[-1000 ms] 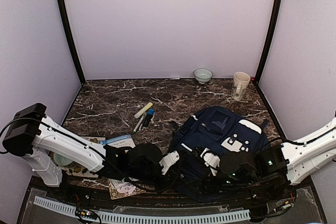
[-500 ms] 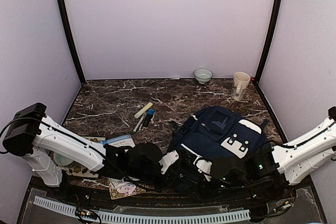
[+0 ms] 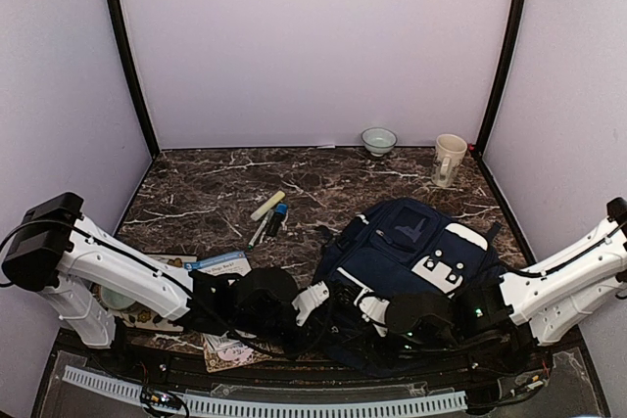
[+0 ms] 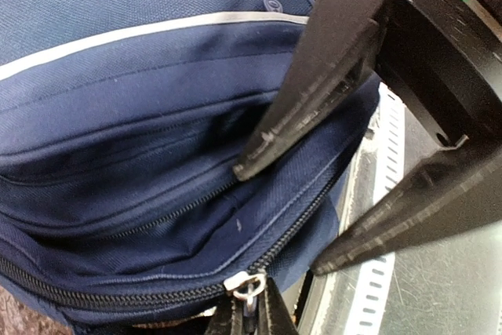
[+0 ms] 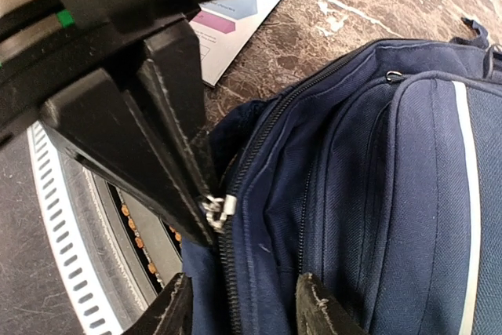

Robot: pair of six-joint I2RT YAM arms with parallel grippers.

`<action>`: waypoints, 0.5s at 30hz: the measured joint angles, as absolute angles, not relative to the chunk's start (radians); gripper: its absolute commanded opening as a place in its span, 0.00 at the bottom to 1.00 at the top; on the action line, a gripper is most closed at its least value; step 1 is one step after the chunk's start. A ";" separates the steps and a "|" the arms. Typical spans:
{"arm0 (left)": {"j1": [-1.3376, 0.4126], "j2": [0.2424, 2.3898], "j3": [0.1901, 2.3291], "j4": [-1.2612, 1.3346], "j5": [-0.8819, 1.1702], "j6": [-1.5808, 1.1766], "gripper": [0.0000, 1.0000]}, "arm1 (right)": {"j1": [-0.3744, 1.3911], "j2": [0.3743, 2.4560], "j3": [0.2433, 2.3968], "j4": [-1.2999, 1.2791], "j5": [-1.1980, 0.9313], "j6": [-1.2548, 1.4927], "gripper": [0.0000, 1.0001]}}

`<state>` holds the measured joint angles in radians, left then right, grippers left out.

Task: Pack the student bag
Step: Hold the largest pocket of the student bag, then unzip the largest pocket of the student bag.

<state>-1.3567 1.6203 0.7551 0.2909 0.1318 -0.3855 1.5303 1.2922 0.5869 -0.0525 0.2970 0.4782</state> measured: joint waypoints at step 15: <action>-1.354 1.594 0.730 0.333 0.165 -0.396 0.00 | 1.531 1.287 0.518 0.040 0.313 0.459 0.08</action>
